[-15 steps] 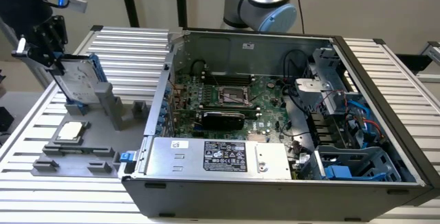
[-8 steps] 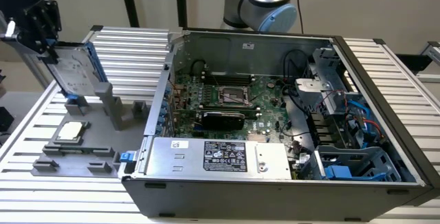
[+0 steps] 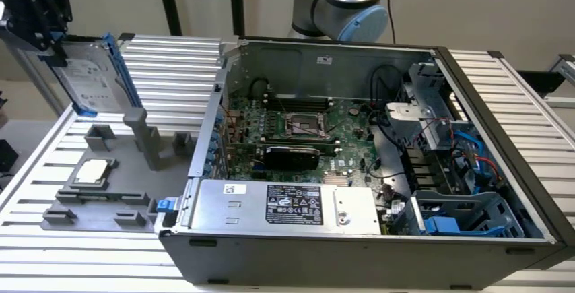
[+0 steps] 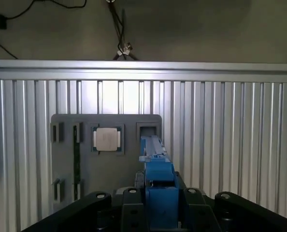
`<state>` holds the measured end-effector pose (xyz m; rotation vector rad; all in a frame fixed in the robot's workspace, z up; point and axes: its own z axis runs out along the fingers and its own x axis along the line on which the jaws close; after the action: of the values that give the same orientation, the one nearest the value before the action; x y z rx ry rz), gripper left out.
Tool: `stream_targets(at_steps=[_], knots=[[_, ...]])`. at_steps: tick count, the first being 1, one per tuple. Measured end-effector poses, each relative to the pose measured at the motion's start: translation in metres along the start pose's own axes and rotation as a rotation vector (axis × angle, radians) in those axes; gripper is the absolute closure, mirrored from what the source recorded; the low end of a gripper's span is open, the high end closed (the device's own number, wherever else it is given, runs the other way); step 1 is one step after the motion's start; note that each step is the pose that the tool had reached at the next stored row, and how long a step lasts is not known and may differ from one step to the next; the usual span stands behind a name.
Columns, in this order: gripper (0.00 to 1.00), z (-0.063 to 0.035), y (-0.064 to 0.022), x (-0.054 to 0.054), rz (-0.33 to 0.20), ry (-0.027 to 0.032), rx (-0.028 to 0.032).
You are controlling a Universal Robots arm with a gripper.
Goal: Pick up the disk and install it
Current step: 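Pick up the disk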
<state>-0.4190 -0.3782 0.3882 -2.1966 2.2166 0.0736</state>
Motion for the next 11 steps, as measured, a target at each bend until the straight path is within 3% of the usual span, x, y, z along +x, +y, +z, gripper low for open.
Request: stream_targets(at_steps=[5, 11], knots=[[1.0, -0.0226, -0.0096, -0.001, 0.0, -0.0002, 0.0002], [1.0, -0.0499, -0.0356, -0.002, 0.0, -0.0024, 0.0001]])
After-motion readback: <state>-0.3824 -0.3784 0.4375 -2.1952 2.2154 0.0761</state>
